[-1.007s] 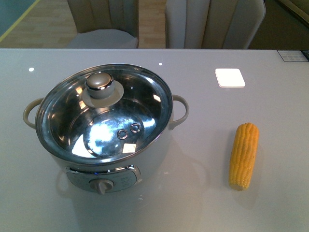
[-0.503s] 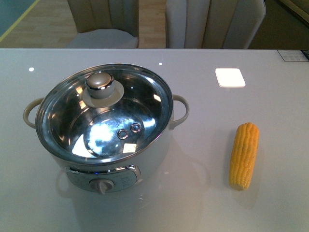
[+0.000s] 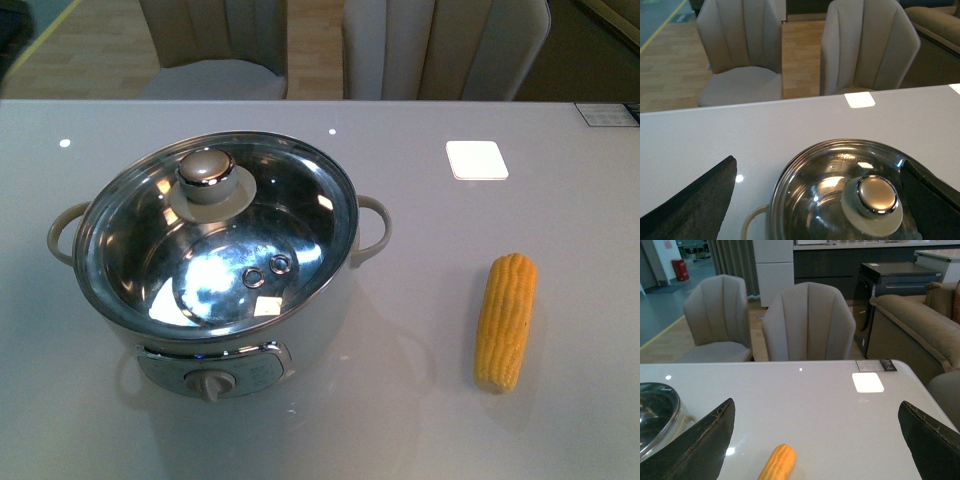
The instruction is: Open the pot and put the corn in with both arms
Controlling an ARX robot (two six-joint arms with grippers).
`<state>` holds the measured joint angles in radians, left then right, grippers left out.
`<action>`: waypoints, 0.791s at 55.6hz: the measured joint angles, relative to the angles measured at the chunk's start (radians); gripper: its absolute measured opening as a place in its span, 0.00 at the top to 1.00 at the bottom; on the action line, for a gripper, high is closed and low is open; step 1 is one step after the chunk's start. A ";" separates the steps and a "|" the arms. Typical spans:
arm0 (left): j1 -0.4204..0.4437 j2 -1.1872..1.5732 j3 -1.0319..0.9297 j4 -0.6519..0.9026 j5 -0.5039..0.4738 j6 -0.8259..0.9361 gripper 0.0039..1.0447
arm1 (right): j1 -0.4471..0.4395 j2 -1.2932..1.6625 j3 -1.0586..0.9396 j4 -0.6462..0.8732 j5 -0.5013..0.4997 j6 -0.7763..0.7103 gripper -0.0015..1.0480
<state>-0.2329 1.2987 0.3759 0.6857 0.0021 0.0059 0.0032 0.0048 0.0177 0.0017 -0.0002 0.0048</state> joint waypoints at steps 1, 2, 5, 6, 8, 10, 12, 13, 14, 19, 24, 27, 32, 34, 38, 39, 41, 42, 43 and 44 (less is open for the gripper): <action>-0.011 0.057 0.017 0.034 -0.002 0.000 0.07 | 0.000 0.000 0.000 0.000 0.000 0.000 0.08; -0.019 0.092 0.027 0.053 -0.003 0.003 0.07 | 0.000 0.000 0.000 0.000 0.000 0.000 0.08; -0.044 0.199 0.063 0.103 -0.015 0.010 0.07 | 0.000 0.000 0.000 0.000 0.000 0.000 0.08; -0.047 0.213 0.068 0.109 -0.015 0.010 0.07 | 0.000 0.000 0.000 0.000 0.000 0.000 0.08; -0.058 0.251 0.080 0.121 -0.022 0.013 0.07 | 0.000 0.000 0.000 0.000 0.000 0.000 0.08; -0.070 0.295 0.095 0.134 -0.029 0.014 0.07 | 0.000 0.000 0.000 0.000 0.000 0.000 0.08; -0.082 0.333 0.105 0.143 -0.032 0.015 0.07 | 0.000 0.000 0.000 0.000 0.000 0.000 0.08; -0.092 0.358 0.111 0.150 -0.032 0.015 0.07 | 0.000 0.000 0.000 0.000 0.000 0.000 0.08; -0.098 0.373 0.115 0.154 -0.033 0.014 0.07 | 0.000 0.000 0.000 0.000 0.000 0.000 0.08; -0.123 0.432 0.131 0.177 -0.032 0.010 0.07 | 0.000 0.000 0.000 0.000 0.000 0.000 0.08; -0.139 0.501 0.158 0.205 -0.033 0.007 0.07 | 0.000 0.000 0.000 0.000 0.000 0.000 0.08; -0.144 0.534 0.171 0.213 -0.036 0.007 0.07 | 0.000 0.000 0.000 0.000 0.000 0.000 0.08; -0.151 0.571 0.189 0.216 -0.041 0.007 0.07 | 0.000 0.000 0.000 0.000 0.000 0.000 0.08; -0.153 0.579 0.193 0.216 -0.041 0.006 0.07 | 0.000 0.000 0.000 0.000 0.000 0.000 0.08; -0.159 0.589 0.200 0.218 -0.045 0.004 0.07 | 0.000 0.000 0.000 0.000 0.000 0.000 0.08; -0.161 0.594 0.201 0.219 -0.045 0.003 0.07 | 0.000 0.000 0.000 0.000 0.000 0.000 0.08; -0.163 0.600 0.203 0.221 -0.047 0.002 0.07 | 0.000 0.000 0.000 0.000 0.000 0.000 0.08; -0.164 0.603 0.203 0.222 -0.047 0.002 0.07 | 0.000 0.000 0.000 0.000 0.000 0.000 0.08; -0.165 0.607 0.204 0.225 -0.047 0.000 0.07 | 0.000 0.000 0.000 0.000 0.000 0.000 0.08; -0.166 0.612 0.204 0.227 -0.048 0.000 0.07 | 0.000 0.000 0.000 0.000 0.000 0.000 0.08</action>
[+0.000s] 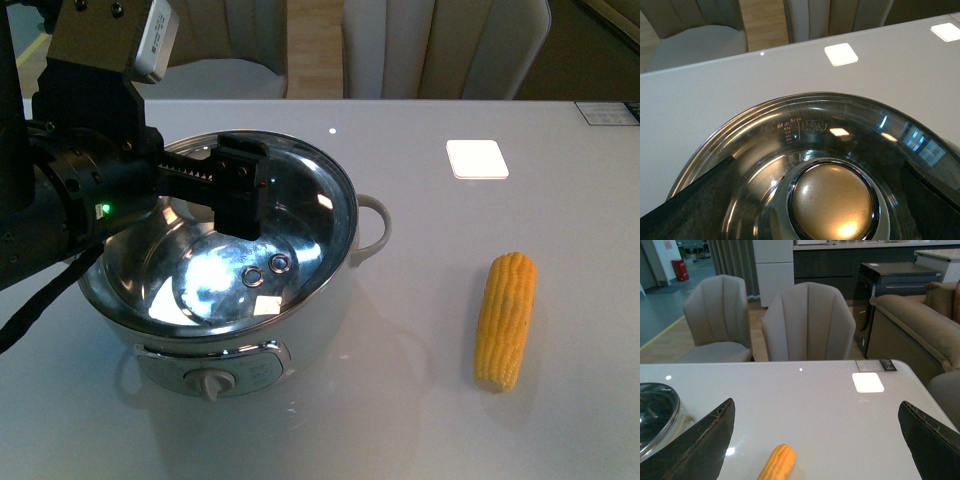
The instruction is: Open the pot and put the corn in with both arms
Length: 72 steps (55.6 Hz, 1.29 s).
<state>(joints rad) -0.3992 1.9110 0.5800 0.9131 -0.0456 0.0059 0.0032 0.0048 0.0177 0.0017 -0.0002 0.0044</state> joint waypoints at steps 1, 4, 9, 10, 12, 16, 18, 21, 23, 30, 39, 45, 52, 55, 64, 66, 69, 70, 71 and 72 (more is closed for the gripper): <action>-0.001 0.005 0.000 0.002 0.000 0.000 0.07 | 0.000 0.000 0.000 0.000 0.000 0.000 0.08; -0.005 0.016 0.002 0.004 -0.001 -0.003 0.07 | 0.000 0.000 0.000 0.000 0.000 0.000 0.08; -0.008 0.027 0.003 0.005 -0.007 -0.008 0.07 | 0.000 0.000 0.000 0.000 0.000 0.000 0.08; -0.009 0.027 0.003 0.005 -0.007 -0.009 0.07 | 0.000 0.000 0.000 0.000 0.000 0.000 0.08; -0.010 0.029 0.003 0.006 -0.008 -0.011 0.07 | 0.000 0.000 0.000 0.000 0.000 0.000 0.08; -0.013 0.033 0.005 0.011 -0.008 -0.016 0.08 | 0.000 0.000 0.000 0.000 0.000 0.000 0.08; -0.014 0.035 0.007 0.011 -0.008 -0.019 0.08 | 0.000 0.000 0.000 0.000 0.000 0.000 0.08; -0.016 0.039 0.009 0.011 -0.010 -0.023 0.10 | 0.000 0.000 0.000 0.000 0.000 0.000 0.08; -0.017 0.041 0.010 0.011 -0.010 -0.026 0.12 | 0.000 0.000 0.000 0.000 0.000 0.000 0.08; -0.019 0.042 0.011 0.012 -0.011 -0.036 0.20 | 0.000 0.000 0.000 0.000 0.000 0.000 0.08; -0.019 0.046 0.011 0.012 -0.011 -0.058 0.33 | 0.000 0.000 0.000 0.000 0.000 0.000 0.08; -0.019 0.055 0.011 0.012 -0.010 -0.078 0.41 | 0.000 0.000 0.000 0.000 0.000 0.000 0.08; -0.020 0.060 0.011 0.012 -0.010 -0.093 0.45 | 0.000 0.000 0.000 0.000 0.000 0.000 0.08; -0.021 0.062 0.011 0.013 -0.010 -0.098 0.45 | 0.000 0.000 0.000 0.000 0.000 0.000 0.08; -0.025 0.066 0.013 0.016 -0.027 -0.095 0.56 | 0.000 0.000 0.000 0.000 0.000 0.000 0.08; -0.026 0.066 0.014 0.016 -0.027 -0.092 0.57 | 0.000 0.000 0.000 0.000 0.000 0.000 0.08; -0.026 0.066 0.014 0.016 -0.027 -0.089 0.57 | 0.000 0.000 0.000 0.000 0.000 0.000 0.08; -0.026 0.066 0.014 0.016 -0.027 -0.089 0.57 | 0.000 0.000 0.000 0.000 0.000 0.000 0.08; -0.026 0.066 0.014 0.017 -0.027 -0.089 0.57 | 0.000 0.000 0.000 0.000 0.000 0.000 0.08; -0.026 0.066 0.014 0.016 -0.027 -0.089 0.57 | 0.000 0.000 0.000 0.000 0.000 0.000 0.08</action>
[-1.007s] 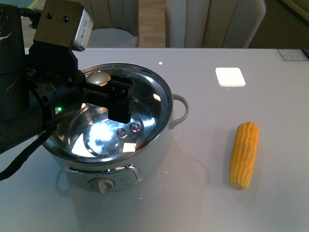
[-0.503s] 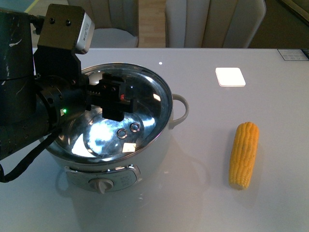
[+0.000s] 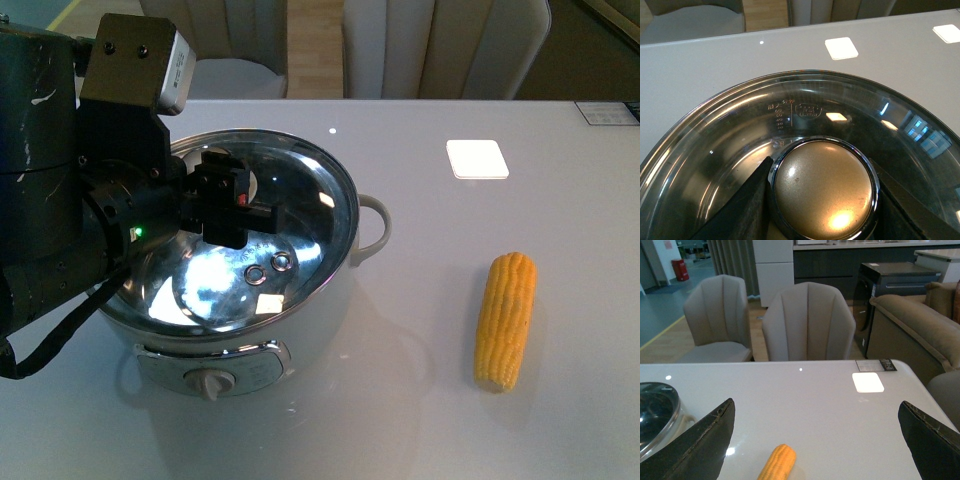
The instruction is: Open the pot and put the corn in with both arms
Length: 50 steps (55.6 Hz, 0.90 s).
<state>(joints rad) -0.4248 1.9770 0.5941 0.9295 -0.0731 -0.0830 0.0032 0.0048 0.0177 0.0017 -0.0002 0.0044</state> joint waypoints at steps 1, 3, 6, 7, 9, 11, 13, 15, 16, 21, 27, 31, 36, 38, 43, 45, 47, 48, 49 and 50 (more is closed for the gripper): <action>0.000 0.000 0.000 0.000 0.000 0.000 0.57 | 0.000 0.000 0.000 0.000 0.000 0.000 0.08; 0.000 0.000 0.000 0.000 -0.001 0.000 0.57 | 0.000 0.000 0.000 0.000 0.000 0.000 0.08; 0.000 0.000 0.000 0.000 -0.002 0.002 0.57 | 0.000 0.000 0.000 0.000 0.000 0.000 0.08; 0.000 -0.001 0.000 0.000 -0.002 0.002 0.57 | 0.000 0.000 0.000 0.000 0.000 0.000 0.08; 0.000 -0.002 0.000 0.000 -0.003 0.003 0.57 | 0.000 0.000 0.000 0.000 0.000 0.000 0.08; 0.000 -0.005 0.000 0.000 -0.003 0.006 0.57 | 0.000 0.000 0.000 0.000 0.000 0.000 0.08; 0.000 -0.008 0.000 -0.001 -0.003 0.008 0.57 | 0.000 0.000 0.000 0.000 0.000 0.000 0.08; 0.000 -0.011 0.000 -0.005 -0.003 0.009 0.57 | 0.000 0.000 0.000 0.000 0.000 0.000 0.08; 0.000 -0.014 0.000 -0.008 -0.003 0.010 0.57 | 0.000 0.000 0.000 0.000 0.000 0.000 0.08; 0.000 -0.027 0.000 -0.021 -0.003 0.012 0.57 | 0.000 0.000 0.000 0.000 0.000 0.000 0.08; 0.000 -0.055 0.001 -0.047 -0.007 0.017 0.57 | 0.000 0.000 0.000 0.000 0.000 0.000 0.08; 0.002 -0.082 0.006 -0.069 -0.011 0.026 0.57 | 0.000 0.000 0.000 0.000 0.000 0.000 0.08; 0.008 -0.123 0.017 -0.093 -0.016 0.033 0.57 | 0.000 0.000 0.000 0.000 0.000 0.000 0.08; 0.011 -0.140 0.021 -0.104 -0.018 0.035 0.57 | 0.000 0.000 0.000 0.000 0.000 0.000 0.08; 0.026 -0.187 0.026 -0.128 -0.022 0.039 0.57 | 0.000 0.000 0.000 0.000 0.000 0.000 0.08; 0.034 -0.204 0.026 -0.135 -0.021 0.040 0.57 | 0.000 0.000 0.000 0.000 0.000 0.000 0.08; 0.045 -0.222 0.026 -0.144 -0.022 0.041 0.57 | 0.000 0.000 0.000 0.000 0.000 0.000 0.08; 0.050 -0.229 0.026 -0.146 -0.021 0.041 0.57 | 0.000 0.000 0.000 0.000 0.000 0.000 0.08; 0.059 -0.241 0.026 -0.149 -0.022 0.041 0.57 | 0.000 0.000 0.000 0.000 0.000 0.000 0.08; 0.063 -0.247 0.026 -0.151 -0.022 0.041 0.57 | 0.000 0.000 0.000 0.000 0.000 0.000 0.08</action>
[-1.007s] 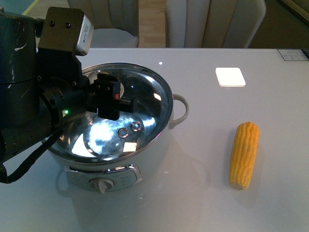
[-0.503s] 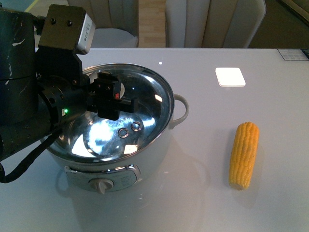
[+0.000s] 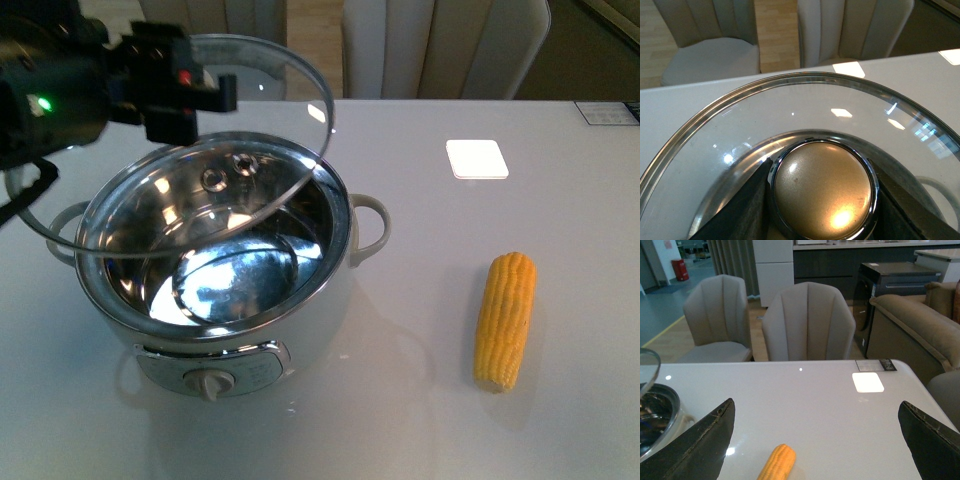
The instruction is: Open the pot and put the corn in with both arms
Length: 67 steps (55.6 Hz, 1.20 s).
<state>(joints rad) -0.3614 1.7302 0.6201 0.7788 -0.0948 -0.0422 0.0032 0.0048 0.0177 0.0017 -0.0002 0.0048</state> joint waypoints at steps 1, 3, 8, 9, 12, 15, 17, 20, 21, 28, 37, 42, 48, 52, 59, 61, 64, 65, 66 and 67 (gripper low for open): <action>0.010 -0.011 0.000 -0.002 0.001 0.000 0.57 | 0.000 0.000 0.000 0.000 0.000 0.000 0.08; 0.034 -0.035 -0.001 -0.005 0.001 0.000 0.57 | 0.000 0.000 0.000 0.000 0.000 0.000 0.08; 0.109 -0.092 -0.020 0.004 -0.007 0.026 0.57 | 0.000 0.000 0.000 0.000 0.000 0.000 0.08; 0.118 -0.097 -0.023 0.006 -0.008 0.029 0.57 | 0.000 0.000 0.000 0.000 0.000 0.000 0.08; 0.166 -0.115 -0.042 0.021 -0.007 0.045 0.57 | 0.000 0.000 0.000 0.000 0.000 0.000 0.08; 0.218 -0.129 -0.063 0.038 -0.003 0.064 0.57 | 0.000 0.000 0.000 0.000 0.000 0.000 0.08; 0.253 -0.135 -0.077 0.048 0.009 0.072 0.57 | 0.000 0.000 0.000 0.000 0.000 0.000 0.08; 0.313 -0.142 -0.100 0.062 0.029 0.081 0.57 | 0.000 0.000 0.000 0.000 0.000 0.000 0.08; 0.339 -0.143 -0.109 0.070 0.039 0.084 0.57 | 0.000 0.000 0.000 0.000 0.000 0.000 0.08; 0.481 -0.136 -0.148 0.126 0.101 0.100 0.57 | 0.000 0.000 0.000 0.000 0.000 0.000 0.08; 0.646 -0.036 -0.152 0.248 0.135 0.126 0.57 | 0.000 0.000 0.000 0.000 0.000 0.000 0.08; 0.714 0.061 -0.152 0.326 0.141 0.145 0.57 | 0.000 0.000 0.000 0.000 0.000 0.000 0.08; 0.758 0.195 -0.149 0.427 0.148 0.162 0.57 | 0.000 0.000 0.000 0.000 0.000 0.000 0.08; 0.768 0.272 -0.139 0.468 0.155 0.170 0.57 | 0.000 0.000 0.000 0.000 0.000 0.000 0.08; 0.776 0.404 -0.108 0.523 0.167 0.175 0.57 | 0.000 0.000 0.000 0.000 0.000 0.000 0.08; 0.778 0.459 -0.085 0.530 0.170 0.174 0.57 | 0.000 0.000 0.000 0.000 0.000 0.000 0.08; 0.780 0.504 -0.061 0.531 0.170 0.173 0.57 | 0.000 0.000 0.000 0.000 0.000 0.000 0.08; 0.780 0.512 -0.056 0.531 0.170 0.172 0.57 | 0.000 0.000 0.000 0.000 0.000 0.000 0.08; 0.782 0.529 -0.046 0.531 0.170 0.172 0.57 | 0.000 0.000 0.000 0.000 0.000 0.000 0.08; 0.784 0.538 -0.041 0.531 0.170 0.172 0.57 | 0.000 0.000 0.000 0.000 0.000 0.000 0.08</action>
<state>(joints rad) 0.4221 2.2684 0.5793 1.3094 0.0750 0.1303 0.0032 0.0048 0.0177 0.0017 -0.0002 0.0048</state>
